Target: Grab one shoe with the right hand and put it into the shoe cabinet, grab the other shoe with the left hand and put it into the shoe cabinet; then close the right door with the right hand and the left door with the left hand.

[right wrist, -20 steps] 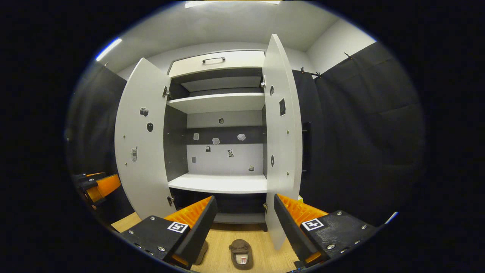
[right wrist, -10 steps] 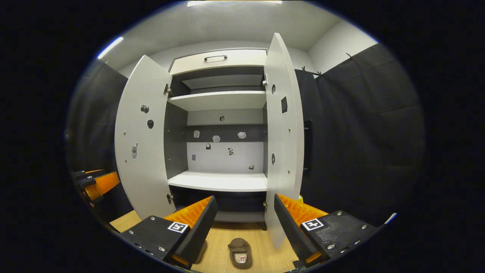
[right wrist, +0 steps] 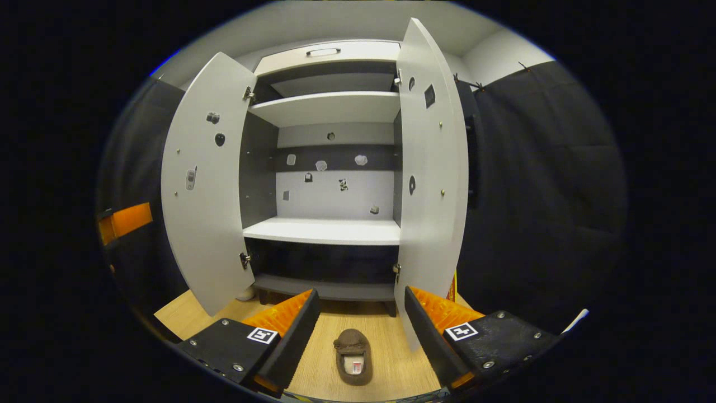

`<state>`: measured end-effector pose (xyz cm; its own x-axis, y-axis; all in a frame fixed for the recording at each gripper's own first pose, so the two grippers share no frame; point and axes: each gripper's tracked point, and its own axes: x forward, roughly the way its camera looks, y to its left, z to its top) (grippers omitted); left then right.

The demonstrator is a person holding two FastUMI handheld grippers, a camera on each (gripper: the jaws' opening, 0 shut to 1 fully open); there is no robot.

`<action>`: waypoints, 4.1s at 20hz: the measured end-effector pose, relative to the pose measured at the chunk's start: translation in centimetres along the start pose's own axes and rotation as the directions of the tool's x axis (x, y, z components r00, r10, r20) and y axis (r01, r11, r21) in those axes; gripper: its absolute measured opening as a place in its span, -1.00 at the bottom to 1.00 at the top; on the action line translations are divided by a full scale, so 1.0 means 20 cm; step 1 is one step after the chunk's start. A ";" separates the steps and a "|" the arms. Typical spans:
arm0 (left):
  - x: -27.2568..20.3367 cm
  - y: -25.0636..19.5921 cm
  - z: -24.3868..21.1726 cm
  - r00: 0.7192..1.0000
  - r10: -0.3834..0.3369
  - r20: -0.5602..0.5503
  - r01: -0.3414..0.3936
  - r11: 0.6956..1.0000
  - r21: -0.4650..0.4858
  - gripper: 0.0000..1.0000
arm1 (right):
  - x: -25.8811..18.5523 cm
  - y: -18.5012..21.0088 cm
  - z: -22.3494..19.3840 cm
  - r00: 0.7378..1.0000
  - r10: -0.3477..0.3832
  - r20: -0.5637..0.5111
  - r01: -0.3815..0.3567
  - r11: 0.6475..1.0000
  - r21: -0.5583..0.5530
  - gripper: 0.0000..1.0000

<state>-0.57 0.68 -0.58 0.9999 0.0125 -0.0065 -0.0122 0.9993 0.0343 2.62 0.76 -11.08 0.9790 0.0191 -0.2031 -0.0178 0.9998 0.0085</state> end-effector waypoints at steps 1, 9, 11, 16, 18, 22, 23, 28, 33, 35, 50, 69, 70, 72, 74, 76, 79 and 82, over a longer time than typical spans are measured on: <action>0.00 0.01 0.00 1.000 0.004 -0.002 -0.004 1.000 0.003 0.99 | 0.03 -0.01 -0.08 0.999 -0.001 -0.033 0.002 1.000 0.008 0.86; -0.05 0.07 -0.05 0.998 0.052 -0.024 -0.051 0.999 0.015 0.89 | 0.28 -0.03 -0.70 0.963 -0.007 -0.269 0.010 1.000 0.009 0.87; -0.05 0.08 -0.07 0.998 0.057 -0.033 -0.056 0.998 0.022 0.91 | 0.33 -0.05 -0.84 0.947 -0.012 -0.320 0.021 0.999 0.025 0.85; -0.06 0.11 -0.14 0.995 0.078 -0.065 -0.075 0.996 0.039 0.91 | 0.45 -0.08 -1.11 0.910 -0.031 -0.414 0.028 1.000 -0.011 0.37; -0.06 0.12 -0.17 0.993 0.087 -0.081 -0.084 0.996 0.042 0.94 | 0.48 -0.07 -1.22 0.888 -0.028 -0.458 0.016 0.999 -0.029 0.20; -0.07 0.18 -0.22 0.987 0.120 -0.105 -0.114 0.992 0.059 0.91 | 0.55 -0.07 -1.39 0.846 -0.051 -0.530 0.035 0.999 -0.040 -0.17; -0.07 0.19 -0.23 0.986 0.123 -0.108 -0.118 0.991 0.057 0.89 | 0.56 -0.08 -1.42 0.838 -0.057 -0.543 0.038 0.998 -0.047 -0.23; -0.07 0.23 -0.26 0.982 0.146 -0.120 -0.140 0.988 0.059 0.93 | 0.63 -0.09 -1.55 0.795 -0.073 -0.602 0.040 0.997 -0.067 -0.48; -0.09 0.26 -0.32 0.976 0.162 -0.147 -0.155 0.986 0.055 0.93 | 0.64 -0.10 -1.55 0.791 -0.084 -0.606 0.063 0.996 -0.055 -0.86; -0.09 0.27 -0.33 0.975 0.162 -0.150 -0.156 0.986 0.051 0.93 | 0.63 -0.10 -1.50 0.789 -0.083 -0.608 0.066 0.997 -0.050 -0.93; -0.04 0.29 -0.25 0.991 0.114 -0.076 -0.111 0.993 0.038 0.93 | 0.79 0.26 -0.15 0.953 0.074 -0.293 -0.060 0.997 0.057 -0.96; 0.17 0.40 -0.30 0.982 0.170 -0.078 -0.165 0.984 0.063 0.89 | 1.87 0.08 0.72 0.986 -0.080 -0.145 0.085 0.996 0.032 -0.96; 0.18 0.41 -0.31 0.981 0.177 -0.084 -0.172 0.983 0.061 0.89 | 1.91 0.07 0.71 0.984 -0.089 -0.153 0.094 0.995 0.031 -0.96; 0.20 0.41 -0.32 0.979 0.182 -0.093 -0.177 0.982 0.060 0.94 | 2.01 0.05 0.69 0.980 -0.106 -0.171 0.112 0.993 0.029 -0.96; 0.22 0.42 -0.33 0.976 0.191 -0.103 -0.185 0.981 0.063 0.94 | 2.06 0.06 0.68 0.977 -0.101 -0.187 0.112 0.992 0.049 -0.93; 0.22 0.42 -0.33 0.973 0.198 -0.114 -0.193 0.979 0.059 0.93 | 2.07 0.05 0.67 0.977 -0.097 -0.191 0.109 0.992 0.057 -0.82; 0.24 0.42 -0.31 0.973 0.199 -0.117 -0.193 0.980 0.057 0.93 | 2.06 0.02 0.71 0.980 -0.109 -0.167 0.119 0.992 0.051 -0.62; 0.25 0.38 -0.30 0.977 0.184 -0.111 -0.179 0.982 0.058 0.99 | 1.99 0.04 0.74 0.983 -0.094 -0.155 0.103 0.993 0.051 -0.17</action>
<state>4.22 8.62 -6.42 0.9734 0.2003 -0.1110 -0.1905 0.9773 0.0929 44.58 2.33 -4.68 0.9329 -0.0741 -0.3525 0.0932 0.9949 0.0377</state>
